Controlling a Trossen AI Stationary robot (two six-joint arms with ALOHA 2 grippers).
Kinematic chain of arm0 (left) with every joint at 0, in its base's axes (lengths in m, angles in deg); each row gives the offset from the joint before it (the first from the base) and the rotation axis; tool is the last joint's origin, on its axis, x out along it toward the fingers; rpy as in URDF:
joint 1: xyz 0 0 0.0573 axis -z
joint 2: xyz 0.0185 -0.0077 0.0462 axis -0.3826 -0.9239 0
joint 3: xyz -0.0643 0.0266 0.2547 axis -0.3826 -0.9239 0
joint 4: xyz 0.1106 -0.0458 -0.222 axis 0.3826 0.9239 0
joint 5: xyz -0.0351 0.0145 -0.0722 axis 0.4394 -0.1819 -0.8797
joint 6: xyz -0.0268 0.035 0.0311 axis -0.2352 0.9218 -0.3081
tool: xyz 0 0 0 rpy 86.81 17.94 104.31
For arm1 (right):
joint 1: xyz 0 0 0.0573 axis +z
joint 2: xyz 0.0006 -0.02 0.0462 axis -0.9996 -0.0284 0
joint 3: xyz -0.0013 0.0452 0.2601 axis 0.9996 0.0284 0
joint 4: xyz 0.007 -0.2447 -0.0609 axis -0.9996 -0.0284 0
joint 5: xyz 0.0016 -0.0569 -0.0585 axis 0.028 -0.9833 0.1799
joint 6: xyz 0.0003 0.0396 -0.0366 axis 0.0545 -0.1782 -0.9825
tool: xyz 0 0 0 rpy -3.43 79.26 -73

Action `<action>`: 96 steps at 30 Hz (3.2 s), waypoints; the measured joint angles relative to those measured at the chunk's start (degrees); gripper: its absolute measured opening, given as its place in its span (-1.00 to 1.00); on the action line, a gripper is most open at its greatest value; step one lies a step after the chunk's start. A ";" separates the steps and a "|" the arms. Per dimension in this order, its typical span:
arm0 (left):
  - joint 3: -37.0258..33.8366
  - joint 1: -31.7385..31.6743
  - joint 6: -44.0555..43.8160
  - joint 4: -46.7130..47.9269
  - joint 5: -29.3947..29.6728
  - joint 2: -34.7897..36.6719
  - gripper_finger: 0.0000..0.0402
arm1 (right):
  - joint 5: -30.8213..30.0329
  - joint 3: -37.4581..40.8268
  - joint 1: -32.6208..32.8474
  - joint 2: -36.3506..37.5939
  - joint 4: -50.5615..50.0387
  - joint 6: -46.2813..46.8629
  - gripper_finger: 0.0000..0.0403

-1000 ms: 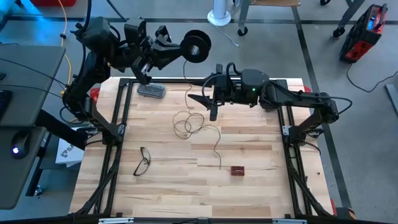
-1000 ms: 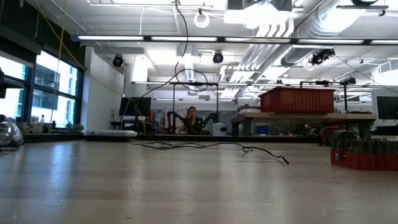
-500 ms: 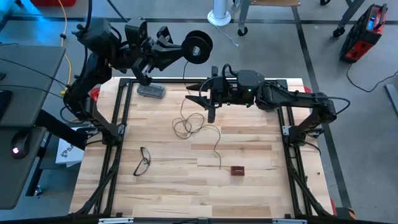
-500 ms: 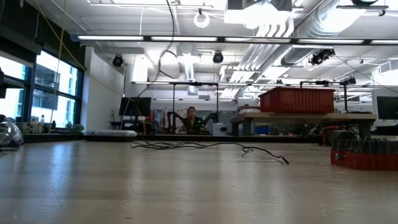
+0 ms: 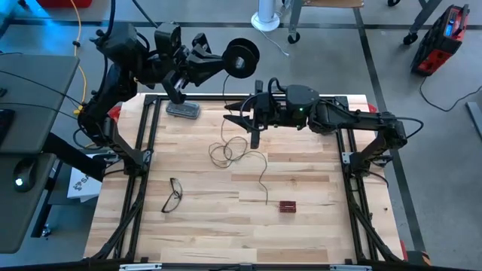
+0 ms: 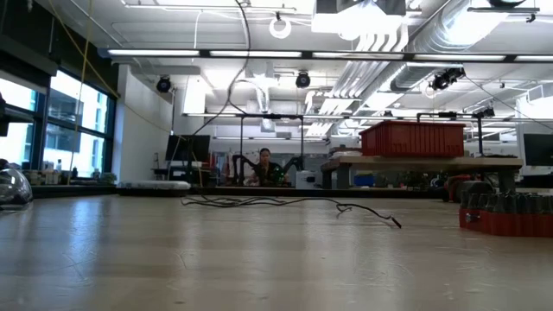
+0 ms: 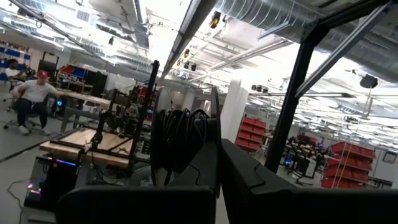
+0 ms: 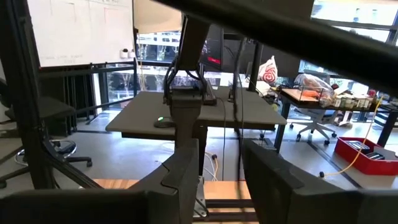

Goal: Coil cords
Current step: Coil the black wire into the spool

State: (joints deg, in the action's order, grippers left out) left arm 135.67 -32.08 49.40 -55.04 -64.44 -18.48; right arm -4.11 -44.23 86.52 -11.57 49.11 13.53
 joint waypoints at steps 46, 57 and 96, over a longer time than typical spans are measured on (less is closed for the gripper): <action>0.02 0.02 -19.12 30.53 5.78 7.39 -1.00 | 1.19 -0.04 2.97 10.78 -7.54 0.05 -1.00; 0.02 0.21 -28.93 38.39 -1.79 5.38 -1.00 | 1.05 -0.04 0.85 13.29 -7.49 -0.61 -1.00; 0.02 -1.21 -32.07 22.06 2.15 7.47 -1.00 | 4.55 -0.04 1.58 13.87 -7.31 -2.54 -1.00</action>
State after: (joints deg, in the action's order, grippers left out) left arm 135.69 -33.29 17.32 -32.98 -62.28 -11.02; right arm 0.44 -44.27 88.10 2.29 41.80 11.00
